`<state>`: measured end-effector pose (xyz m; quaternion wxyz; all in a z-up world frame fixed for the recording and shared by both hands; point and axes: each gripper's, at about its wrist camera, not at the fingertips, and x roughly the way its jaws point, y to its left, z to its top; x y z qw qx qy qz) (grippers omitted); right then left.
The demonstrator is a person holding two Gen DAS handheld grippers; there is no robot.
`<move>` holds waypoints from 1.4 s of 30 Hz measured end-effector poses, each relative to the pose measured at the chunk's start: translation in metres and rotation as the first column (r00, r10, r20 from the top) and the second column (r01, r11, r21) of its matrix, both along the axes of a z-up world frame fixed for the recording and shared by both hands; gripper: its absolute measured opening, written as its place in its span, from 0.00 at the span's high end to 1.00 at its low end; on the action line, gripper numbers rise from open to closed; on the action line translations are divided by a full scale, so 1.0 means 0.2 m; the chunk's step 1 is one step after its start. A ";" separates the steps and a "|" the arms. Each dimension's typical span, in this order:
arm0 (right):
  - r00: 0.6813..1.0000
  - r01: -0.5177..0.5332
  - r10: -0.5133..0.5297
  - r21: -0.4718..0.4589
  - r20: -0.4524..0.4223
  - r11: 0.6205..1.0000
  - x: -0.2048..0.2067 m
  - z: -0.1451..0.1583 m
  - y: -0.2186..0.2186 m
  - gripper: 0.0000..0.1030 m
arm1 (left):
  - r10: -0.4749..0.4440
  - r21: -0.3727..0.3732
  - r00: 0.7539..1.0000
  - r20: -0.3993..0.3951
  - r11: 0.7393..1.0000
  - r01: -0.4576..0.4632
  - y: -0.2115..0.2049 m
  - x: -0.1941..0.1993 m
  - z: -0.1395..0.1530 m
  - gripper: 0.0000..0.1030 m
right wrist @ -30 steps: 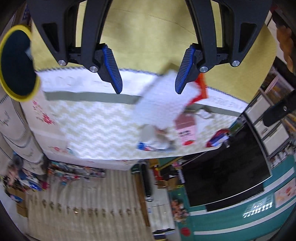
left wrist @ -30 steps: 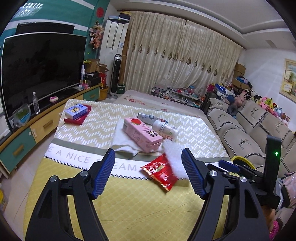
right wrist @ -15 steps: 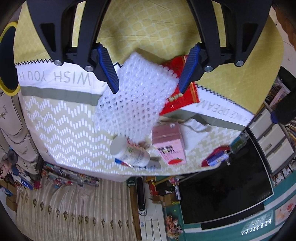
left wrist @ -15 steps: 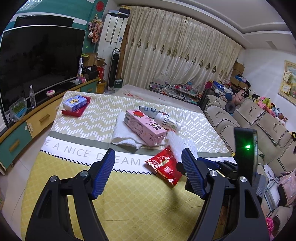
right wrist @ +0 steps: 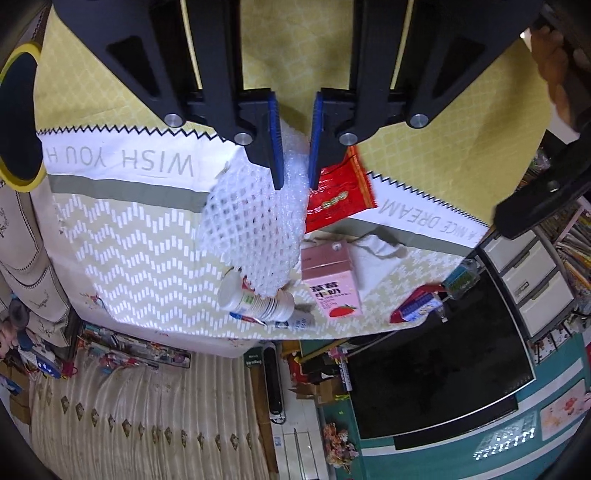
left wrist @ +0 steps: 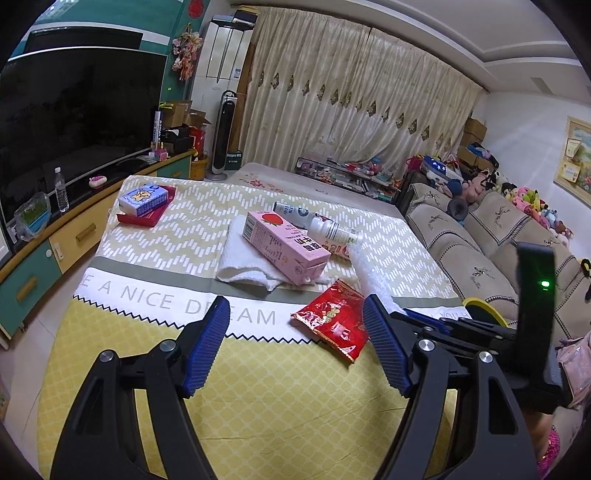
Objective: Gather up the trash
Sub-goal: 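Carry the foam net over the bin and open the right gripper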
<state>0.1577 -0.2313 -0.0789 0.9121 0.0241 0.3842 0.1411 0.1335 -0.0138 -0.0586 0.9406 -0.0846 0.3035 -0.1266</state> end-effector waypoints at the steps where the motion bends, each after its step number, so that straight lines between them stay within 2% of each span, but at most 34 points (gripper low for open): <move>1: 1.000 -0.004 0.004 0.003 0.007 1.000 -0.02 0.01 -0.01 0.88 | -0.003 0.002 1.000 0.001 1.000 0.003 -0.01 0.00 0.00 0.29; 8: 0.999 -0.005 0.005 -0.002 0.050 1.000 -0.12 0.10 -0.08 0.88 | -0.018 0.001 1.000 0.000 1.000 0.018 -0.05 -0.01 0.00 0.29; 16: 0.995 0.043 -0.042 -0.009 0.088 0.999 -0.23 0.18 -0.29 0.88 | -0.045 0.025 0.999 0.002 0.999 0.045 -0.13 -0.01 0.00 0.28; 23: 0.980 0.175 -0.171 -0.037 0.098 0.984 -0.27 0.17 -0.58 0.87 | -0.070 0.044 0.997 -0.006 0.997 0.071 -0.22 0.00 0.00 0.28; 29: 0.929 0.368 -0.364 -0.057 0.068 0.928 -0.29 0.07 -0.95 0.87 | -0.097 0.065 0.995 -0.029 0.993 0.099 -0.30 0.03 -0.03 0.28; 35: 0.850 0.526 -0.527 -0.097 0.021 0.845 -0.27 -0.10 -1.29 0.85 | -0.123 0.084 0.991 -0.052 0.988 0.127 -0.37 0.09 -0.07 0.28; 38: 0.815 0.577 -0.580 -0.112 0.003 0.809 -0.27 -0.18 -1.40 0.63 | -0.149 0.090 0.987 -0.065 0.984 0.154 -0.41 0.12 -0.10 0.28; 42: 0.804 0.592 -0.594 -0.088 0.001 0.801 -0.29 -0.21 -1.42 0.62 | -0.190 0.127 0.977 -0.098 0.971 0.202 -0.49 0.20 -0.16 0.28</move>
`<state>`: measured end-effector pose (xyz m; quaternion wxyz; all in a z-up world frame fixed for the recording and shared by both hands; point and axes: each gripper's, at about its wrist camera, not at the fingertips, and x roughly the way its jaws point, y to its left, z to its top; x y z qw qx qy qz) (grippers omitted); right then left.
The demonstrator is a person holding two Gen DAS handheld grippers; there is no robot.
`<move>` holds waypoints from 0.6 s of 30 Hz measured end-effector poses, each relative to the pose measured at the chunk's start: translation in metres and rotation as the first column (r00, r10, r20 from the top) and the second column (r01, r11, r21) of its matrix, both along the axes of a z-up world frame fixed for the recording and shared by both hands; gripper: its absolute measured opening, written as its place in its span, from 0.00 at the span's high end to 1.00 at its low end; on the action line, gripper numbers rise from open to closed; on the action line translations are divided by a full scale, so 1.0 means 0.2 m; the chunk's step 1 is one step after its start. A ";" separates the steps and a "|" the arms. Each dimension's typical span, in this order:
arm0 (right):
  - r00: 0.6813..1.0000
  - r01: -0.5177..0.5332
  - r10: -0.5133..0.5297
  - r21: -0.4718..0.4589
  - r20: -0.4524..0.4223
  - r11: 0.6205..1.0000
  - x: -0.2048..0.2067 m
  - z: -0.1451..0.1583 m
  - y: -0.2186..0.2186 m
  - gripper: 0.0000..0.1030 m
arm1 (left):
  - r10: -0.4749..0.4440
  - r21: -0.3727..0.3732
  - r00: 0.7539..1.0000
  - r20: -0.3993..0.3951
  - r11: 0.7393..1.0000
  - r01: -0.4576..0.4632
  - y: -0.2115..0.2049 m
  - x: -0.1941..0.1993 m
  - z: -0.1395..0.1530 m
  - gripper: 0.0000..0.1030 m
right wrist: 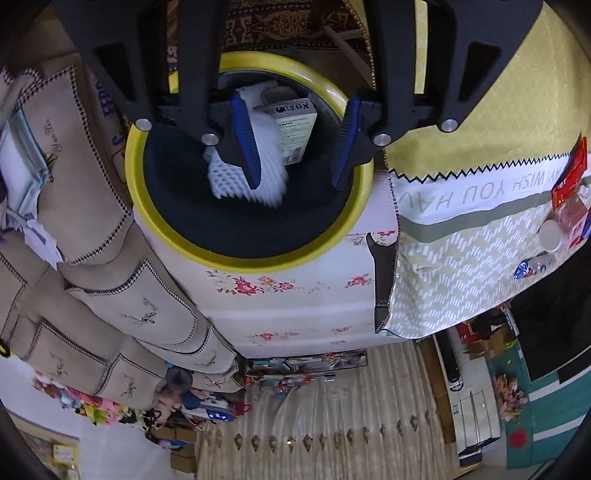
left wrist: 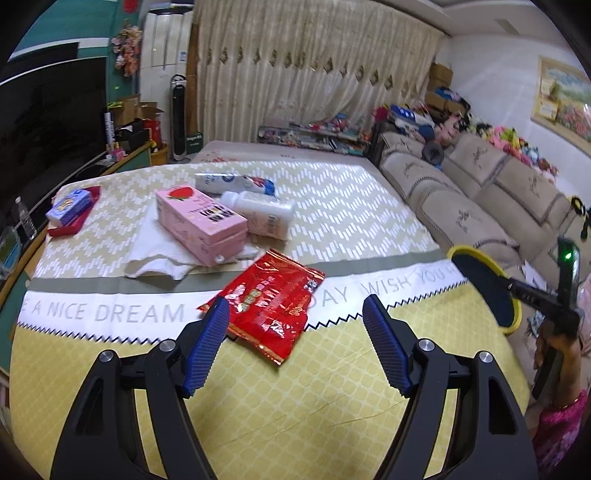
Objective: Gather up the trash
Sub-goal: 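Carry the foam net over the bin and open the right gripper, then grasp the red snack packet with the left gripper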
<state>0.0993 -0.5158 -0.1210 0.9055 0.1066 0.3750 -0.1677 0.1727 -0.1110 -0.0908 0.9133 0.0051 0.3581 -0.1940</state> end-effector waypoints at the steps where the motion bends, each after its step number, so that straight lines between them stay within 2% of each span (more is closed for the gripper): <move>1: 1.000 -0.001 0.001 0.001 0.002 1.000 0.00 0.00 0.00 0.61 | -0.010 0.005 1.000 -0.007 1.000 0.010 -0.01 0.02 -0.01 0.28; 5: 1.000 -0.023 0.023 0.015 0.006 1.000 0.01 -0.01 0.03 0.59 | -0.026 0.025 0.999 -0.039 0.999 0.027 -0.05 0.10 -0.07 0.28; 18: 0.998 -0.063 0.063 0.046 0.020 0.997 0.04 -0.01 0.09 0.56 | 0.002 0.134 0.998 -0.066 0.991 0.007 -0.08 0.30 -0.19 0.26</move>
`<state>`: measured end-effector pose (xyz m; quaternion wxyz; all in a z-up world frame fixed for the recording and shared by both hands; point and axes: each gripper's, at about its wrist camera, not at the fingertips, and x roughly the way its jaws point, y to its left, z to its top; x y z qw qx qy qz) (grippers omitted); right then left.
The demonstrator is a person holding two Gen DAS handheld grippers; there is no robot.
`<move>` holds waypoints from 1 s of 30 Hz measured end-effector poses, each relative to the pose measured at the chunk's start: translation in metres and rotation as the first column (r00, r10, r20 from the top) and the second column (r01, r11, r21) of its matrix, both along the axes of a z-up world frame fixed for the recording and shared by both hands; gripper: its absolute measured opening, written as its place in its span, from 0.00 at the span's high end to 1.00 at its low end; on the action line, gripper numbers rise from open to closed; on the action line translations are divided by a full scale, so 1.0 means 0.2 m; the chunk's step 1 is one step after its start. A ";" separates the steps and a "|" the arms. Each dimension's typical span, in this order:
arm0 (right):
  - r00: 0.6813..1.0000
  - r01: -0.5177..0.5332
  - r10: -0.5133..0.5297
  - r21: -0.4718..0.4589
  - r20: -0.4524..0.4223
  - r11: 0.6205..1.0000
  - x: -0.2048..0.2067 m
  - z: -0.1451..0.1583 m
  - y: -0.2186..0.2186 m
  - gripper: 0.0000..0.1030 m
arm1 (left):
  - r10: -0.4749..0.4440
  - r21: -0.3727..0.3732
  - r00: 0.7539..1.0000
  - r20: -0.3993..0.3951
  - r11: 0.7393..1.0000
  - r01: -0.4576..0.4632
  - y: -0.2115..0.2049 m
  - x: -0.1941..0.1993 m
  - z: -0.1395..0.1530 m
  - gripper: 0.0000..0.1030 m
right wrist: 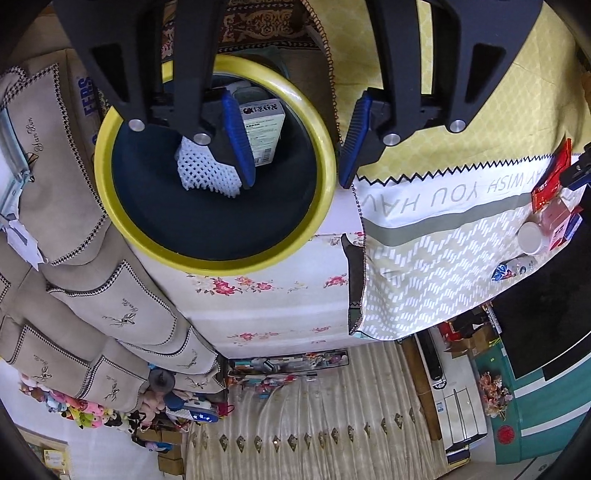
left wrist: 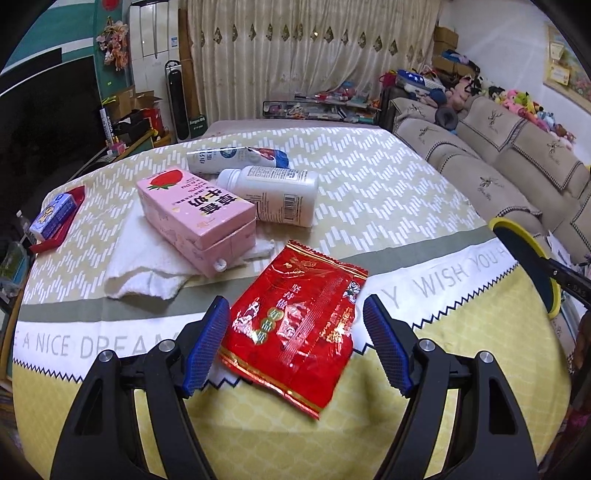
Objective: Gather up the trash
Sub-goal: 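Grasp the red snack packet with the left gripper, then carry the red packet over the bin and open the left gripper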
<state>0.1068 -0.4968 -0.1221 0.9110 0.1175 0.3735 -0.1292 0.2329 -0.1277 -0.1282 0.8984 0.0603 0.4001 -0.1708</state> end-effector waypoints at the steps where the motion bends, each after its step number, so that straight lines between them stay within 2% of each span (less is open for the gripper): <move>1: 1.000 -0.001 0.001 0.003 -0.001 1.000 0.00 0.00 0.00 0.56 | -0.003 0.005 1.000 -0.004 1.000 0.003 0.00 0.02 -0.01 0.25; 10: 1.000 -0.001 0.001 0.023 -0.007 1.000 0.00 -0.02 -0.03 0.55 | -0.006 0.025 0.998 -0.055 1.000 0.008 -0.03 0.11 -0.06 0.23; 16: 1.000 -0.004 0.004 0.033 -0.006 0.999 0.01 -0.03 -0.03 0.55 | 0.000 0.047 0.999 -0.052 0.999 0.002 -0.04 0.10 -0.07 0.44; 19: 1.000 -0.005 0.006 0.037 -0.007 0.999 0.01 -0.03 -0.03 0.55 | 0.002 0.037 0.999 -0.051 0.999 0.000 -0.04 0.08 -0.07 0.52; 21: 1.000 -0.007 0.007 0.040 -0.006 0.999 0.01 -0.03 -0.03 0.55 | 0.004 0.025 0.999 -0.048 1.000 -0.003 -0.03 0.07 -0.06 0.60; 30: 1.000 -0.003 0.003 0.045 0.009 0.999 -0.02 -0.01 -0.05 0.55 | -0.008 0.003 1.000 -0.005 1.000 0.008 -0.05 -0.03 0.05 0.64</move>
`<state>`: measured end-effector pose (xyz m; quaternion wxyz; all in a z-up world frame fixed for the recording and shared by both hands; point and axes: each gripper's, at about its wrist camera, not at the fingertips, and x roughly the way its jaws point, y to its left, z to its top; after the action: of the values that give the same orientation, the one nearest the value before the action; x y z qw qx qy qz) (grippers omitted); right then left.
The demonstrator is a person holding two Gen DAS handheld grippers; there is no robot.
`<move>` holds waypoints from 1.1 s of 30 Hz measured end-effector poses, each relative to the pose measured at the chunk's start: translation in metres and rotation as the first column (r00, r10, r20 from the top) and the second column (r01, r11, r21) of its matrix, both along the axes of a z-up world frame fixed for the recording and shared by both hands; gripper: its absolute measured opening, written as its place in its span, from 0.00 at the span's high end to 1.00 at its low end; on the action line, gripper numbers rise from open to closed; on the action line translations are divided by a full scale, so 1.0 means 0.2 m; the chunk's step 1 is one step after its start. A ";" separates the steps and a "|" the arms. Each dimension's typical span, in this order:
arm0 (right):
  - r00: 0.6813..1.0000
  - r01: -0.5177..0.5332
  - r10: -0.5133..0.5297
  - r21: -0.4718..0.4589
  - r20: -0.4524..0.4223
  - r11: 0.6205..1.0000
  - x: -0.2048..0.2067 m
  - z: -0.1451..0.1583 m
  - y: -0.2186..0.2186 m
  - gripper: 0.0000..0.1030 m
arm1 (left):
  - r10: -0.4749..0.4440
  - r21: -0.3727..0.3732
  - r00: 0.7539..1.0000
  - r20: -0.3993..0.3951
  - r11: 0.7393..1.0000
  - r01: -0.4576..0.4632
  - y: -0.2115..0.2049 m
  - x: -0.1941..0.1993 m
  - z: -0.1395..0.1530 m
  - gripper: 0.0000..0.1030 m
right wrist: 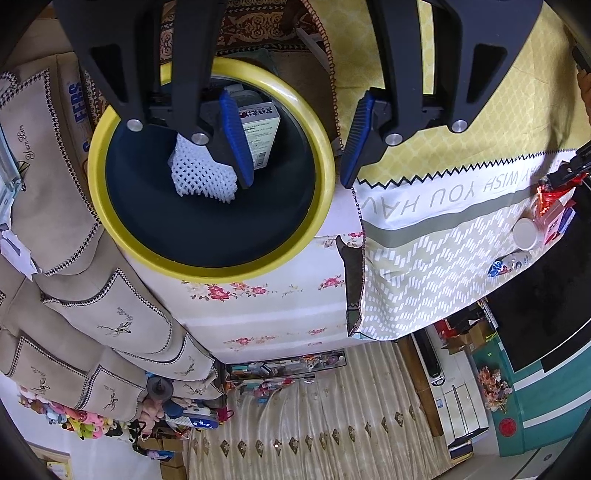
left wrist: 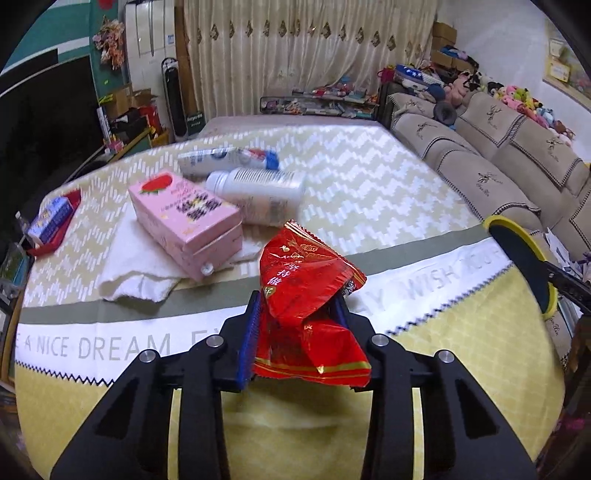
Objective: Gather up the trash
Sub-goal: 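Carry the red packet over the bin and open the left gripper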
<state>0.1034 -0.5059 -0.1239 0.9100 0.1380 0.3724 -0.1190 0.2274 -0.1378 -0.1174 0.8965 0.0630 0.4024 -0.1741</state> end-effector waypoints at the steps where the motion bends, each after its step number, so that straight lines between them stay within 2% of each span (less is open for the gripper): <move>1: 1.000 0.002 -0.002 0.000 0.002 1.000 -0.01 0.00 0.00 0.55 | -0.009 -0.004 1.000 0.010 1.000 0.009 -0.01 -0.02 0.03 0.64; 9: 0.999 0.043 -0.042 -0.025 0.025 0.999 -0.09 0.04 -0.09 0.55 | -0.148 -0.059 0.988 0.054 0.987 0.151 -0.27 -0.14 0.23 0.64; 17: 0.986 0.147 -0.142 -0.062 0.082 0.987 -0.27 0.13 -0.29 0.49 | -0.349 -0.066 0.934 0.071 0.933 0.354 -0.76 -0.21 0.31 0.64; 23: 0.969 0.229 -0.222 -0.056 0.106 0.972 -0.40 0.15 -0.45 0.47 | -0.500 -0.056 0.866 0.016 0.864 0.500 -1.23 -0.22 0.24 0.63; 29: 0.961 0.266 -0.263 -0.036 0.088 0.963 -0.45 0.11 -0.54 0.46 | -0.584 -0.036 0.810 -0.044 0.812 0.583 -1.63 -0.19 0.10 0.57; 32: 0.959 0.274 -0.271 -0.027 0.082 0.961 -0.46 0.09 -0.57 0.46 | -0.592 -0.001 0.804 -0.057 0.806 0.592 -1.77 -0.17 0.03 0.55; 33: 0.957 0.280 -0.277 -0.023 0.081 0.960 -0.46 0.09 -0.58 0.46 | -0.592 0.011 0.804 -0.058 0.805 0.593 -1.82 -0.15 0.00 0.51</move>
<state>0.0107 -0.6213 -0.1065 0.9001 0.1779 0.3117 -0.2470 0.1965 -0.5010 -0.1170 0.7858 0.1938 0.3883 -0.4407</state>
